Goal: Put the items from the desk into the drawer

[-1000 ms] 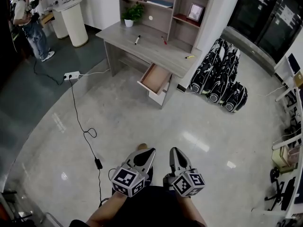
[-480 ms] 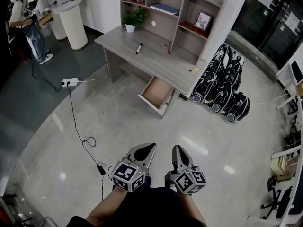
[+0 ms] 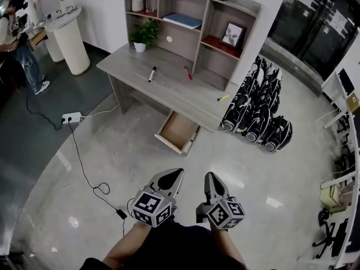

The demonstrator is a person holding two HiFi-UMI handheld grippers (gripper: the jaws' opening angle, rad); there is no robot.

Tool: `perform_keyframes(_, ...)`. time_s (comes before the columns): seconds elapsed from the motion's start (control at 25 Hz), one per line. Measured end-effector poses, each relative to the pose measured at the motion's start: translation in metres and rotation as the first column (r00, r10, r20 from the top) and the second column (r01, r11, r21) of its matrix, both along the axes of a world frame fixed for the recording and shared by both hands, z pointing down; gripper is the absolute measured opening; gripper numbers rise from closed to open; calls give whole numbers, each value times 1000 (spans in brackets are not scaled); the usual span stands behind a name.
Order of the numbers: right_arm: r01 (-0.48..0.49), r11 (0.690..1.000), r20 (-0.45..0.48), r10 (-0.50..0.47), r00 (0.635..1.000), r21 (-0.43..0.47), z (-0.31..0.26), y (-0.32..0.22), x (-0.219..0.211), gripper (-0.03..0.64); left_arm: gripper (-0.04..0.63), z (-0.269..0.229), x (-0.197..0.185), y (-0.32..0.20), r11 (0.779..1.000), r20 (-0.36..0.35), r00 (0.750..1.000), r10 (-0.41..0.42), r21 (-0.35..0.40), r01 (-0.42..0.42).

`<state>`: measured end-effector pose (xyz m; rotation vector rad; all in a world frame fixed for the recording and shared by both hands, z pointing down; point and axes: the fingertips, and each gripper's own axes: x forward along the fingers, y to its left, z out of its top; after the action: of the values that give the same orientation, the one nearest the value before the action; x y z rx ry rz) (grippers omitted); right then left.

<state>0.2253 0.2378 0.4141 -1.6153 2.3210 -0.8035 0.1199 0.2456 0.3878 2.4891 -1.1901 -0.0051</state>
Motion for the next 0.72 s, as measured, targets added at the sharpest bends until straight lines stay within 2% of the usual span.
perform_keyframes(0.24, -26, 1000, 20, 26, 999, 0, 9, -46, -2, 5, 21, 5, 2, -42, 999, 30, 998, 49, 7, -49)
perform_keyframes(0.44, -22, 1000, 48, 23, 999, -19, 22, -69, -13, 5, 21, 15, -5, -60, 998, 63, 996, 57, -8, -57)
perform_keyframes(0.72, 11, 998, 4, -11, 1000, -59, 40, -72, -23, 5, 21, 39, -5, -62, 995, 56, 996, 67, -83, -62)
